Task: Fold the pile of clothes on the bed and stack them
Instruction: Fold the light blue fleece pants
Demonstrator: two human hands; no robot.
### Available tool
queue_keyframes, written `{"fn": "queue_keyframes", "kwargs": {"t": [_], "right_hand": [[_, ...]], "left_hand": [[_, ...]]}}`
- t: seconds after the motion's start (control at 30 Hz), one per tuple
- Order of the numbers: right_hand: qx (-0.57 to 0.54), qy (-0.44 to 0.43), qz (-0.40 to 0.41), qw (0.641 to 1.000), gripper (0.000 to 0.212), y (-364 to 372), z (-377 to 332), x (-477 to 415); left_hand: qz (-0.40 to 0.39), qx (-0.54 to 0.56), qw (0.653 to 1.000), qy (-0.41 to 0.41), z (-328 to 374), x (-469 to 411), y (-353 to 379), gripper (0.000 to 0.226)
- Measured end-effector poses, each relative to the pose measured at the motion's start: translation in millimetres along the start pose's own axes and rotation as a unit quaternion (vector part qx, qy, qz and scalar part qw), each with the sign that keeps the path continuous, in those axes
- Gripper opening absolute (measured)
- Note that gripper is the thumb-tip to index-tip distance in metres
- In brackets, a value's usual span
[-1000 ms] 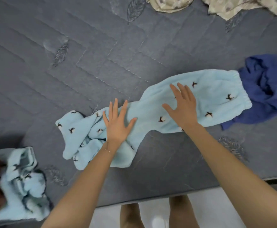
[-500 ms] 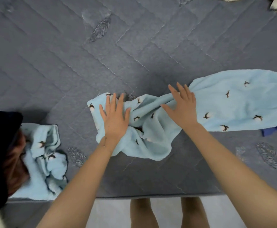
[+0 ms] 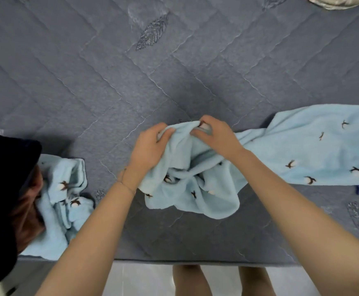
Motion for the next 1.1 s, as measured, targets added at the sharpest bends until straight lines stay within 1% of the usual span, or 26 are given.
{"fn": "queue_keyframes", "kwargs": {"t": [0.07, 0.1, 0.2, 0.27, 0.3, 0.33, 0.37, 0.43, 0.5, 0.53, 0.57, 0.63, 0.67, 0.7, 0.73, 0.83, 0.9, 0.93, 1.0, 1.07, 1.1], "right_hand": [[-0.010, 0.030, 0.004, 0.999, 0.029, -4.5, -0.2, -12.4], [0.001, 0.041, 0.010, 0.999, 0.030, -4.7, -0.4, -18.7], [-0.003, 0.091, 0.058, 0.994, 0.028, -0.3, 0.9, -33.7], [-0.030, 0.117, 0.092, 0.988, 0.021, 2.5, 2.6, -38.2], [-0.025, 0.121, 0.096, 0.988, 0.019, 4.1, 4.0, -39.3], [-0.001, 0.119, 0.092, 0.989, 0.024, 6.1, 5.8, -40.2], [0.034, 0.113, 0.080, 0.990, 0.034, 8.3, 7.8, -40.7], [0.097, 0.093, 0.058, 0.989, 0.051, 13.1, 9.9, -39.9], [0.134, 0.064, 0.059, 0.987, 0.062, 18.5, 9.3, -37.8], [0.143, 0.057, 0.056, 0.987, 0.065, 22.1, 9.7, -37.3], [0.144, 0.056, 0.048, 0.987, 0.068, 26.1, 9.6, -36.4], [0.137, 0.065, 0.027, 0.988, 0.072, 35.3, 9.1, -34.6], [0.138, 0.068, 0.018, 0.988, 0.073, 39.3, 9.0, -33.6], [0.141, 0.069, 0.012, 0.987, 0.072, 42.1, 9.0, -33.1], [0.144, 0.069, 0.009, 0.987, 0.072, 44.0, 8.7, -33.2], [0.131, 0.072, 0.007, 0.989, 0.069, 43.8, 5.2, -34.4], [0.128, 0.066, 0.026, 0.989, 0.069, 40.2, 1.0, -36.2], [0.129, 0.062, 0.036, 0.989, 0.069, 39.1, -1.2, -36.2], [0.127, 0.061, 0.053, 0.989, 0.068, 38.2, -5.0, -34.9], [0.122, 0.068, 0.057, 0.989, 0.066, 39.7, -8.0, -31.1], [0.121, 0.070, 0.056, 0.989, 0.066, 41.7, -9.1, -27.7]], "left_hand": [[-0.027, 0.059, 0.996, -0.057, 0.5, -15.5, -7.0, 0.037], [-0.023, 0.053, 0.996, -0.069, -1.4, -21.1, -11.0, 0.037], [0.038, -0.012, 0.997, -0.059, -15.9, -26.6, -24.0, 0.031], [0.049, -0.028, 0.996, -0.063, -28.9, -23.0, -29.8, 0.039], [0.051, -0.019, 0.996, -0.065, -36.1, -19.9, -31.9, 0.043], [0.052, 0.007, 0.997, -0.065, -43.0, -15.7, -33.7, 0.048], [0.052, 0.043, 0.995, -0.067, -49.7, -10.5, -35.3, 0.054], [0.054, 0.096, 0.991, -0.075, -64.8, -1.6, -36.8, 0.074], [0.052, 0.121, 0.986, -0.105, -78.8, 1.9, -33.2, 0.091], [0.059, 0.141, 0.979, -0.131, -83.0, 0.9, -30.8, 0.092], [0.076, 0.166, 0.971, -0.153, -86.4, -1.2, -29.0, 0.083], [0.119, 0.207, 0.957, -0.165, -90.3, -7.8, -27.1, 0.046], [0.137, 0.220, 0.951, -0.168, -88.7, -10.7, -27.1, 0.033], [0.158, 0.235, 0.944, -0.168, -85.1, -13.3, -28.6, 0.029], [0.182, 0.253, 0.937, -0.160, -81.5, -15.8, -31.5, 0.028], [0.263, 0.285, 0.916, -0.101, -67.5, -20.4, -53.1, 0.023], [0.304, 0.274, 0.910, -0.073, -63.0, -25.9, -73.3, 0.011], [0.315, 0.257, 0.911, -0.069, -64.6, -28.4, -82.7, 0.009], [0.315, 0.200, 0.924, -0.086, -70.8, -30.6, -94.8, 0.018], [0.281, 0.109, 0.945, -0.128, -79.1, -27.2, -95.8, 0.013], [0.254, 0.037, 0.955, -0.149, -83.4, -23.1, -92.3, 0.026]]}}
Point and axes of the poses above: each hand's wrist, its own x-axis away from the middle knuckle, its own y-axis out of the palm, z = x × y, the point moved 3 cm from there along -x, towards the middle knuckle, and after that the axes turned 15 degrees about x, right-handed, at the moved point
